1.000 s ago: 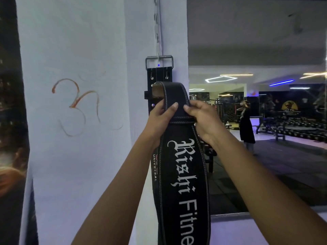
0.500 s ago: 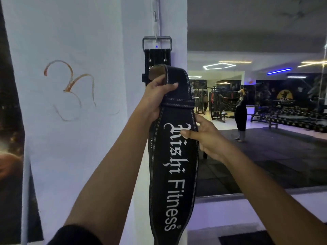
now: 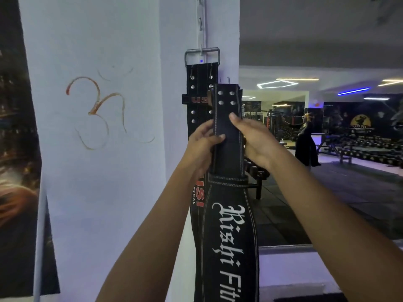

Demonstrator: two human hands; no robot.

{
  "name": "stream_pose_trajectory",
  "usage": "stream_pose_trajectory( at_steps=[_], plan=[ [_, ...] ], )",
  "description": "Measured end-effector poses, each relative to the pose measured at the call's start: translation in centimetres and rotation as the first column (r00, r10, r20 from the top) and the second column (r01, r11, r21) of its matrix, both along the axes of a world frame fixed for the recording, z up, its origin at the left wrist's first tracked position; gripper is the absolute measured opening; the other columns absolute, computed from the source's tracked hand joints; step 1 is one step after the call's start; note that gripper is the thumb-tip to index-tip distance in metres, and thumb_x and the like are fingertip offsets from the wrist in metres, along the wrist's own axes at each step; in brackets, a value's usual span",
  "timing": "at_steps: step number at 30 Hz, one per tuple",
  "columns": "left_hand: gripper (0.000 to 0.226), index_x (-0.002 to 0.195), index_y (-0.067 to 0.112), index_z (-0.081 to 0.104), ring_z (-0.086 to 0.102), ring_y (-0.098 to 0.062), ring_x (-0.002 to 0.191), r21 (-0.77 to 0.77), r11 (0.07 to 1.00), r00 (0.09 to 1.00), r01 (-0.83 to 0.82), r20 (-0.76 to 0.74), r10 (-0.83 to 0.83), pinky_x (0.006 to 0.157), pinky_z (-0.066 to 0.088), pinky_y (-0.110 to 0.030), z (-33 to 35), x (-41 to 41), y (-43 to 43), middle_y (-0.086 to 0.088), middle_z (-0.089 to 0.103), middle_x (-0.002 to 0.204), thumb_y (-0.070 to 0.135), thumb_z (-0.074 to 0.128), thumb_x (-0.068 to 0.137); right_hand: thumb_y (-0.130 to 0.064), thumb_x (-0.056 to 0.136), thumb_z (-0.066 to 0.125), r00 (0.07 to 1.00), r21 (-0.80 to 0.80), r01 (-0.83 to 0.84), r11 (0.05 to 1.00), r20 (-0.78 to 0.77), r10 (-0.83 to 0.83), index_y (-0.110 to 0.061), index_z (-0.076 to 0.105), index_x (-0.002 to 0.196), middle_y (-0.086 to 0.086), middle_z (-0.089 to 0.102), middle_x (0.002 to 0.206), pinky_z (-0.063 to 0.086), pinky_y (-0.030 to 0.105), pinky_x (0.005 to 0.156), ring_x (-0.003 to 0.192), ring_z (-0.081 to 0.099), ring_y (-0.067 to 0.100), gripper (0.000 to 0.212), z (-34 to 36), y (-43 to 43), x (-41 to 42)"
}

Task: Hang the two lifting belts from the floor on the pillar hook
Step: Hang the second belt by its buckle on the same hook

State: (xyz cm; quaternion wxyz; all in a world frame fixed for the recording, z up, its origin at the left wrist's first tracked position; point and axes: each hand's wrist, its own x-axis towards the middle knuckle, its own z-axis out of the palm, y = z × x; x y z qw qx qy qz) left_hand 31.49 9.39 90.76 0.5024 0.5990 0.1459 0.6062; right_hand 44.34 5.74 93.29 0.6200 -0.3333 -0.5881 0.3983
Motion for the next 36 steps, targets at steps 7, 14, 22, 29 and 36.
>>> stream_pose_trajectory(
  at_steps=[7,14,22,29,36],
  plan=[
    [0.014,0.101,0.003,0.063,0.065,-0.02,0.078,-0.039,0.994,0.992,-0.105,0.073,0.107,0.078,0.057,-0.036,3.0,-0.2,-0.1,-0.011,0.068,0.089,0.008,0.055,0.092,-0.008,0.086,0.062,0.999,-0.057,-0.005,0.998,-0.053,0.002,-0.007,0.066,0.09,0.009,0.069,0.092,0.056,0.041,0.086,0.085,0.066,0.022,0.005,1.7,0.6,-1.1],
    [0.017,0.104,0.011,0.063,0.07,-0.013,0.078,0.062,0.998,0.984,-0.023,-0.176,0.033,0.074,0.059,-0.027,-0.9,-1.1,-1.0,-0.004,0.072,0.093,0.003,0.057,0.089,-0.007,0.086,0.062,0.989,-0.03,-0.027,0.999,-0.143,0.022,-0.007,0.063,0.082,0.01,0.068,0.086,0.058,0.04,0.076,0.079,0.066,0.024,0.004,3.7,0.5,-0.9],
    [0.023,0.11,0.004,0.061,0.07,-0.016,0.078,0.106,0.993,0.994,-0.046,-0.092,0.056,0.074,0.059,-0.026,-1.0,-1.3,-1.3,-0.009,0.07,0.095,0.0,0.057,0.088,-0.007,0.088,0.059,0.997,-0.025,0.008,1.0,0.081,-0.006,-0.005,0.063,0.105,0.006,0.067,0.092,0.056,0.039,0.08,0.084,0.064,0.02,0.017,1.3,-0.4,-0.8],
    [0.007,0.095,0.008,0.061,0.069,-0.013,0.071,-0.026,0.999,0.993,0.022,-0.116,-0.025,0.067,0.059,-0.025,-3.8,-2.2,-1.5,-0.006,0.07,0.084,0.008,0.057,0.09,0.0,0.084,0.061,0.999,-0.064,0.026,0.998,0.021,-0.024,-0.011,0.063,0.093,0.005,0.066,0.088,0.056,0.036,0.067,0.084,0.063,0.021,0.014,0.3,-0.3,-0.2],
    [0.02,0.106,0.003,0.065,0.073,-0.017,0.078,-0.051,0.992,0.958,0.118,-0.256,-0.127,0.072,0.06,-0.026,-4.4,-2.7,-1.3,-0.005,0.076,0.087,0.001,0.057,0.088,-0.009,0.087,0.061,0.994,-0.051,-0.027,0.998,-0.107,0.021,-0.013,0.065,0.097,0.01,0.068,0.106,0.058,0.037,0.076,0.096,0.065,0.025,0.012,1.7,-0.1,0.8]
  ],
)
